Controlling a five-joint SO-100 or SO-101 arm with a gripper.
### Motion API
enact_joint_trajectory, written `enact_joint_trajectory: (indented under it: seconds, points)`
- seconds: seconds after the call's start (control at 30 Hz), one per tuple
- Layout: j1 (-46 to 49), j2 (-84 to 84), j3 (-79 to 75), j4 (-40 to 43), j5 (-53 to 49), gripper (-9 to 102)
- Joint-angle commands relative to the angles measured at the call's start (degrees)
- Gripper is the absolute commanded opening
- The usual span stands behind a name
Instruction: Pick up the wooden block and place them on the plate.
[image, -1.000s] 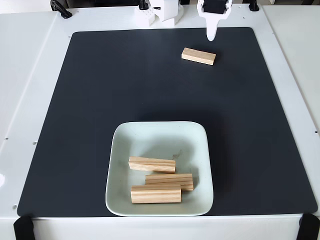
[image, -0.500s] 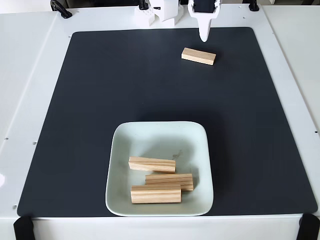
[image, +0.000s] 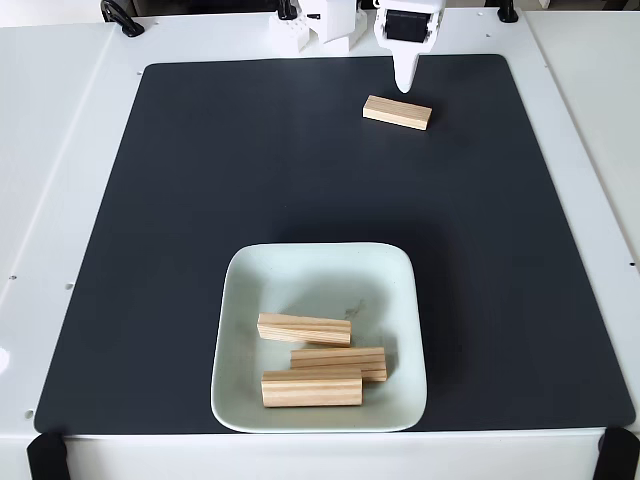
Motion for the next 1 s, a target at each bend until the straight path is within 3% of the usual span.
enact_joint_trajectory:
  seconds: [0.0, 0.17, 0.4, 0.97]
  points:
    - [0.5, -0.4, -2.8, 0.1, -0.4, -1]
    - [0.6, -0.4, -1.9, 0.4, -1.4, 1]
    - [0.5, -0.4, -1.9, 2.9, -4.1, 23]
    - [0.4, -5.1, -1.9, 2.1, -4.1, 24]
